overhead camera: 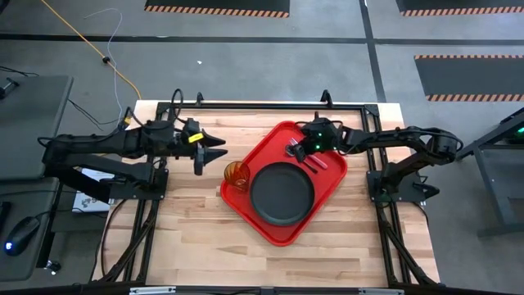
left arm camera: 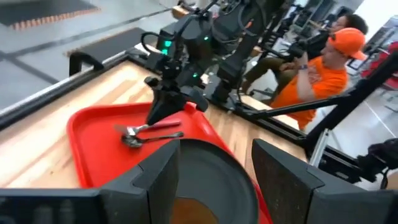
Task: Pick and place plate/cup/fork/spoon on tray
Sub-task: Return to Home Position
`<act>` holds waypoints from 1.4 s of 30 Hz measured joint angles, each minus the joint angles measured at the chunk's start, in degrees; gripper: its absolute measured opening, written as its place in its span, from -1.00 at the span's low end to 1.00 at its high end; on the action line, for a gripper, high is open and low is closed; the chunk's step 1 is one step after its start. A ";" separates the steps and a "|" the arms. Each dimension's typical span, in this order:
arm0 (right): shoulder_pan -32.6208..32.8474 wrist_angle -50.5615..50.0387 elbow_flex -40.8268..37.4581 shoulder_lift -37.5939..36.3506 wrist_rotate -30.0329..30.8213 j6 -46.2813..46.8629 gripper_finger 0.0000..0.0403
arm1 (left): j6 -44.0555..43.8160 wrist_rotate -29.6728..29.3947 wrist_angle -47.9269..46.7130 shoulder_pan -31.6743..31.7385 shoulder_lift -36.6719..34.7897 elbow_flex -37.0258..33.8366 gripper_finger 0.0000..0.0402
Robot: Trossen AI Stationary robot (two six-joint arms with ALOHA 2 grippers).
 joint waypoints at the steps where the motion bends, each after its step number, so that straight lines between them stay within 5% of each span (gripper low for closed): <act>1: 0.00 1.03 0.00 -0.01 -0.61 0.32 -1.00 | 0.80 -0.26 0.52 -0.40 -0.70 -0.21 -0.06; 9: 0.03 7.23 0.00 -2.24 -3.16 5.04 -1.00 | 3.22 -1.82 16.16 -3.62 -11.99 -13.18 -0.22; 18: 2.55 15.31 0.00 -8.05 -2.77 5.55 -1.00 | 6.39 -0.93 19.61 -2.19 -27.58 -24.97 -0.94; 31: 8.61 16.06 0.00 -14.10 -0.32 2.40 -1.00 | -0.33 0.90 25.94 -2.73 -43.32 -39.62 -1.00; 42: 10.99 16.13 0.00 -17.36 2.61 0.99 -1.00 | -2.55 0.60 28.54 -3.88 -48.04 -47.76 -1.00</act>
